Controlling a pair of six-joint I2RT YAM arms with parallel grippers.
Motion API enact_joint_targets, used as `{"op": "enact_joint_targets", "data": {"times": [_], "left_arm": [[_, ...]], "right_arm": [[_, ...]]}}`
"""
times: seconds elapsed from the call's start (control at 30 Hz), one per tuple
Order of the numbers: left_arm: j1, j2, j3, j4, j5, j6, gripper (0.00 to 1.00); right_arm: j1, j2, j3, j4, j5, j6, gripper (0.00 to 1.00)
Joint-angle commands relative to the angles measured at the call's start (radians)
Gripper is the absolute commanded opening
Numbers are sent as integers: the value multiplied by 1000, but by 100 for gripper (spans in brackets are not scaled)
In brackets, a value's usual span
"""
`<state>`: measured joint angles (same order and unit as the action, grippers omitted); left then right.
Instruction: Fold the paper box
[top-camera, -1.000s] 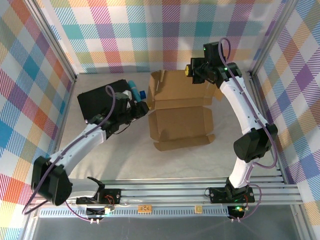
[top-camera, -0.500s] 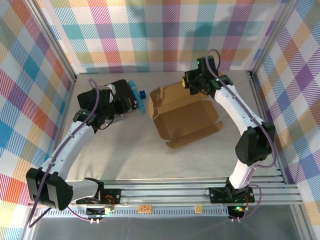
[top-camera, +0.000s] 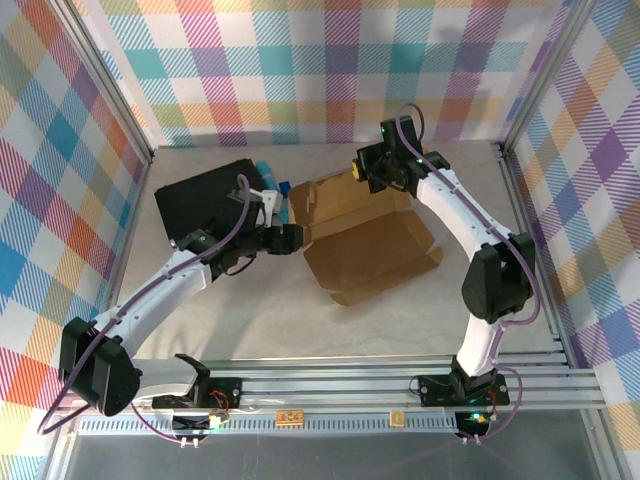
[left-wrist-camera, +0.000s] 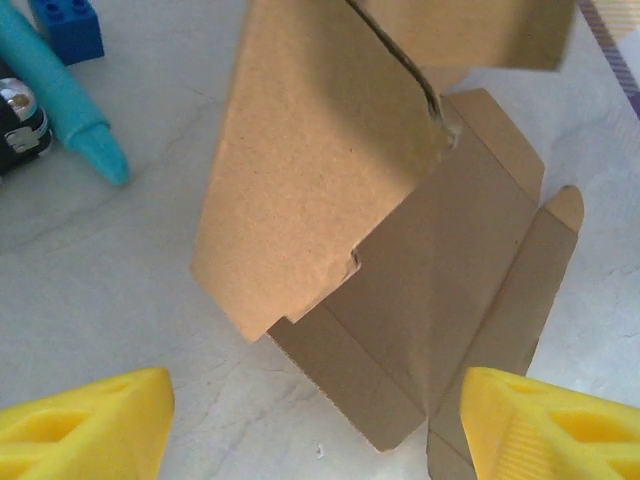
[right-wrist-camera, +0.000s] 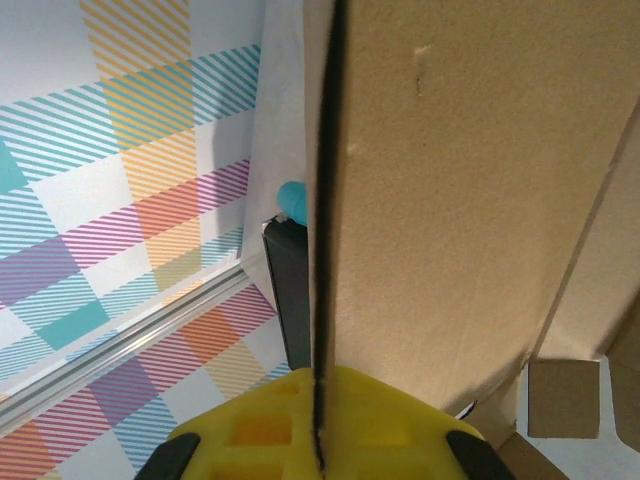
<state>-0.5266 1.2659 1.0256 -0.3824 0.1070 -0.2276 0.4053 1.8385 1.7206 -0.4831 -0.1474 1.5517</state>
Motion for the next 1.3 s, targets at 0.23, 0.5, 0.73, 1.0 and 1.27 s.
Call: {"op": "enact_joint_targets", "data": {"times": [0.23, 0.5, 0.73, 1.0, 1.27], "left_arm": [[-68, 150, 141, -54, -359, 65, 95], [-126, 306, 242, -79, -487, 26, 39], [-164, 404, 336, -241, -801, -161, 0], [-171, 483, 357, -317, -845, -406, 0], [-166, 314, 233, -146, -619, -377, 68]], "right_arm": [[14, 41, 65, -18, -20, 30, 0], [29, 26, 24, 33, 1, 37, 0], [78, -71, -190, 292, 109, 71, 0], [152, -87, -326, 506, 196, 122, 0], [153, -102, -479, 695, 198, 70, 0]]}}
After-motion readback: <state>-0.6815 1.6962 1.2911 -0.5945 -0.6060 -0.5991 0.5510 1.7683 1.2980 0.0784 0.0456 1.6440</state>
